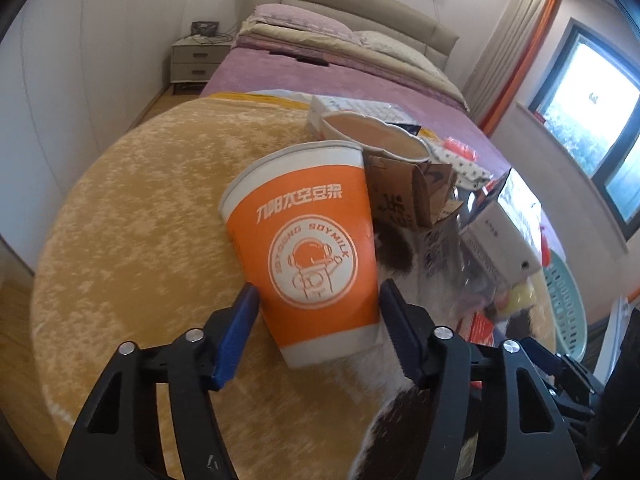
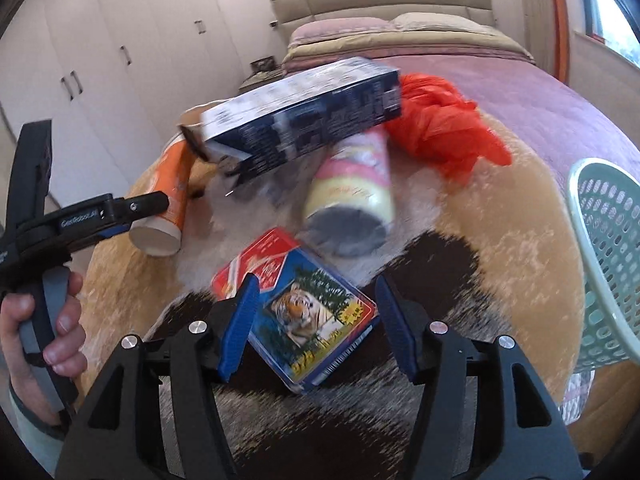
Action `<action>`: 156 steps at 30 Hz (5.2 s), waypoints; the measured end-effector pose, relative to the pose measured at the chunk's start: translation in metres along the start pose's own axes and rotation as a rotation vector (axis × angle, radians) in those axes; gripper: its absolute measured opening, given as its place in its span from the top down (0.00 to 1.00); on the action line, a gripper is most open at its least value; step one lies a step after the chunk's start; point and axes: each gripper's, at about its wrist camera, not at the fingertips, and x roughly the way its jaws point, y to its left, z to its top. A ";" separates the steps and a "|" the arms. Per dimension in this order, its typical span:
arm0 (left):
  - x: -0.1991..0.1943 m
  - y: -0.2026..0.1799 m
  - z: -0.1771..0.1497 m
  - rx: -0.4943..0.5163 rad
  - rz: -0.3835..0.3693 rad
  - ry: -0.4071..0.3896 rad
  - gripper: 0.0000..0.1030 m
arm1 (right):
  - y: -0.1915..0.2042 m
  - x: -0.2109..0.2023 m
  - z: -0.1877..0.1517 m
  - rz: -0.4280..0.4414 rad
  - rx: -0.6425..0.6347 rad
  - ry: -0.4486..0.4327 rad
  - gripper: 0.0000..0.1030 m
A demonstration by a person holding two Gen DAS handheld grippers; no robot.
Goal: Collect trash
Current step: 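Grasp the orange paper cup with the left tool while the right tool grasps the tiger cigarette pack, then carry the orange cup and tiger pack to the blue basket and release both, then grasp the white milk carton with the left tool while the right tool grasps the red plastic bag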
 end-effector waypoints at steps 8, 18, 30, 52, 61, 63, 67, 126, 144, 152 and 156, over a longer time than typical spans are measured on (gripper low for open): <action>-0.011 0.018 -0.003 -0.002 0.021 0.016 0.35 | 0.042 -0.011 -0.020 -0.005 -0.120 0.003 0.34; 0.013 0.019 0.005 -0.037 -0.034 -0.008 0.32 | 0.058 0.022 -0.007 -0.049 -0.113 0.036 0.29; -0.061 -0.001 -0.001 0.013 -0.032 -0.204 0.34 | 0.069 -0.009 -0.011 -0.031 -0.186 -0.036 0.44; -0.004 -0.287 0.032 0.368 -0.434 -0.115 0.34 | -0.169 -0.160 0.025 -0.469 0.283 -0.336 0.44; 0.082 -0.374 0.000 0.479 -0.451 0.075 0.34 | -0.260 -0.120 0.009 -0.554 0.479 -0.201 0.44; 0.099 -0.377 -0.003 0.475 -0.453 0.115 0.34 | -0.270 -0.110 0.004 -0.558 0.502 -0.172 0.44; 0.127 -0.383 -0.015 0.472 -0.437 0.181 0.34 | -0.284 -0.100 -0.002 -0.568 0.524 -0.132 0.44; 0.034 -0.167 0.049 0.454 -0.173 -0.014 0.15 | -0.094 -0.003 0.120 -0.211 0.016 -0.211 0.37; 0.029 -0.154 0.052 0.373 -0.228 -0.048 0.48 | -0.093 0.037 0.123 -0.145 -0.020 -0.127 0.37; 0.021 -0.131 0.062 0.280 -0.258 -0.100 0.48 | -0.083 0.061 0.128 -0.190 -0.052 -0.067 0.52; 0.016 -0.127 0.063 0.252 -0.275 -0.125 0.48 | -0.080 0.053 0.126 -0.185 -0.061 -0.087 0.74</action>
